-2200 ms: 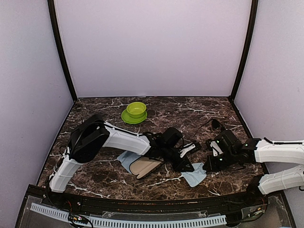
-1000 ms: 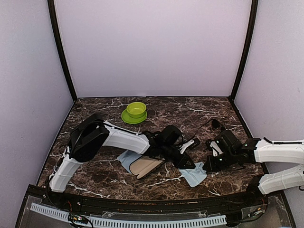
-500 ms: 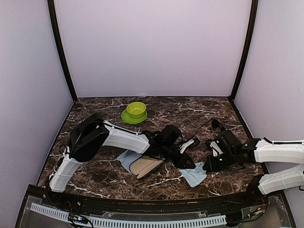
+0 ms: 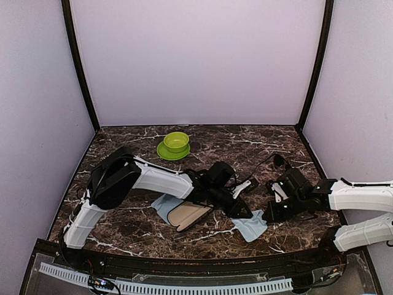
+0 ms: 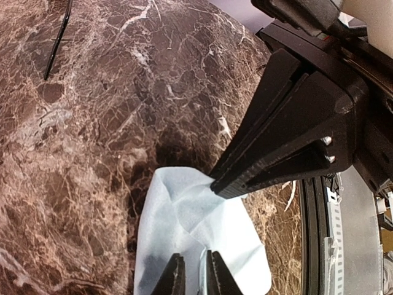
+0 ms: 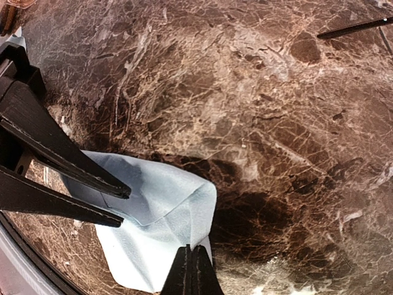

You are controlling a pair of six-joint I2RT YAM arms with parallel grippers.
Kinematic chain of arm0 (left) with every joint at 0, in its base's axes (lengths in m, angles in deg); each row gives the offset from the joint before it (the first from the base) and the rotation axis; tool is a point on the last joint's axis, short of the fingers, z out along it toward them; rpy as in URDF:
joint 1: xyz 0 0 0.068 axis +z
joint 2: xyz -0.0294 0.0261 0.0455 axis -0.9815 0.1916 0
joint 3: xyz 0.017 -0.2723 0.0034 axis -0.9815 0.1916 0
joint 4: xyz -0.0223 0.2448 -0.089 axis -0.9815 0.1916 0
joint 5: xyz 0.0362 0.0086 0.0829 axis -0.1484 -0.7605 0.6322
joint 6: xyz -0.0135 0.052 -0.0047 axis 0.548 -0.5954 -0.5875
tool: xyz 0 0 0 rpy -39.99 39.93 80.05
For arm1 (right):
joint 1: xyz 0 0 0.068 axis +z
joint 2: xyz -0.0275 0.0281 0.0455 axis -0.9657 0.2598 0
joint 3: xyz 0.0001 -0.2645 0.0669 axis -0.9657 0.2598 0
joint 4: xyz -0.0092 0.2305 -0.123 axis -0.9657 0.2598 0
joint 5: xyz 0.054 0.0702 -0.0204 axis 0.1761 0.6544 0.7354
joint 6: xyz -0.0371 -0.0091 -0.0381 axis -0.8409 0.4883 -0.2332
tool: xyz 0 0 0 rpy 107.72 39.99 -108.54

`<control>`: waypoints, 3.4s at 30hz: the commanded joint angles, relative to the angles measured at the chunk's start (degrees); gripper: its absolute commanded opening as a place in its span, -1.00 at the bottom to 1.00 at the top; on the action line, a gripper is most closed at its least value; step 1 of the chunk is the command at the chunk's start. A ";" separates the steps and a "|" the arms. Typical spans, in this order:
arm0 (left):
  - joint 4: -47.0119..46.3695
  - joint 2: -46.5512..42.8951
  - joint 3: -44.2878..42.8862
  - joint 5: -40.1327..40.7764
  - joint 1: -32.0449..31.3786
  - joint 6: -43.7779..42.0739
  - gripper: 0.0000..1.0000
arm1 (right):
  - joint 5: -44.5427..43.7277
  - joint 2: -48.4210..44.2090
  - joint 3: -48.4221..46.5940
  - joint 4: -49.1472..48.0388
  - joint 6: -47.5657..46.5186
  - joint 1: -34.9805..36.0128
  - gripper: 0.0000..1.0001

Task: Organize the sunglasses
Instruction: Pick up the corner of the glasses cleaning cloth at the corner of the board, then fold the glasses cleaning cloth at the corner of the board.

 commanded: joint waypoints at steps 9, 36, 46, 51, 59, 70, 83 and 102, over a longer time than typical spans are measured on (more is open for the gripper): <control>-0.92 0.24 0.37 -1.64 0.04 0.14 -0.63 | 0.42 0.01 0.80 -1.52 -0.39 -0.39 -1.00; -2.17 1.15 -0.20 -1.64 0.13 2.66 -0.57 | 0.64 0.39 0.80 -1.77 -0.48 -0.39 -1.00; -2.26 1.45 -0.24 -1.85 0.13 2.90 -0.74 | 0.64 0.62 0.72 -1.65 -0.61 -0.39 -1.00; -2.26 1.48 -0.38 -2.05 0.21 3.02 -0.84 | 0.77 0.79 0.68 -1.69 -0.66 -0.39 -1.00; -3.40 0.50 -0.76 -2.47 0.64 6.26 -1.00 | 0.10 -0.35 0.55 -1.35 -0.51 -0.39 -1.00; -5.93 -10.07 3.47 2.04 1.71 10.21 -1.00 | -0.62 -4.61 -4.72 2.90 -0.58 -0.39 -1.00; 0.19 -28.50 15.58 9.62 1.85 6.10 -1.00 | 2.33 -7.91 -17.46 18.60 -3.47 1.81 -1.00; 1.61 -43.28 32.70 25.99 -11.91 12.83 -1.00 | -2.48 -11.56 -20.01 27.77 2.68 21.25 -1.00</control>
